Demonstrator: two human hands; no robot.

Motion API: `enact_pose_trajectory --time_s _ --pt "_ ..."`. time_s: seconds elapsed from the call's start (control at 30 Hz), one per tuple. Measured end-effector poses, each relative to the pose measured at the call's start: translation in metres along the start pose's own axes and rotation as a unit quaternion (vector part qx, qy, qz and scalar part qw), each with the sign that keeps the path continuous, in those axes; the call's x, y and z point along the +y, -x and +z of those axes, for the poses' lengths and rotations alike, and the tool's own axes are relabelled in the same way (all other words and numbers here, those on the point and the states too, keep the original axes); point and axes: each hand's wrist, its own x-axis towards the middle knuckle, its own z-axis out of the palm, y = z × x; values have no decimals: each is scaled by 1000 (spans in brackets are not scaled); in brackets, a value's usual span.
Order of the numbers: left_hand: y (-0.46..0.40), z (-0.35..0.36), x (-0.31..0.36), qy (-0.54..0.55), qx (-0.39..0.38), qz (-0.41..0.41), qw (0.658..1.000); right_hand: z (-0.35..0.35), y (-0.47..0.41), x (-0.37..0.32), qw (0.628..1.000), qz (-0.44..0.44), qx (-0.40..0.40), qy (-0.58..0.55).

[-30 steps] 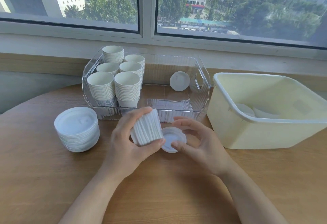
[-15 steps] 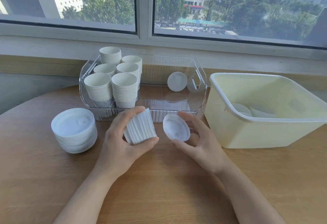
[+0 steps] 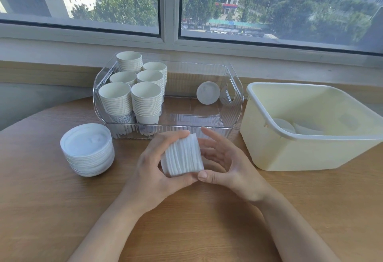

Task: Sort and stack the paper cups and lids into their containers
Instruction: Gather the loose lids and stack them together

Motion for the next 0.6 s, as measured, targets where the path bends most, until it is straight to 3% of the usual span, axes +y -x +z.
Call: enact_pose_trajectory --time_s 0.37,0.6 --pt "0 1 2 -26 -20 21 999 -1 2 -1 999 8 8 -37" --pt "0 5 0 -48 -25 46 997 6 2 0 999 19 -28 -30"
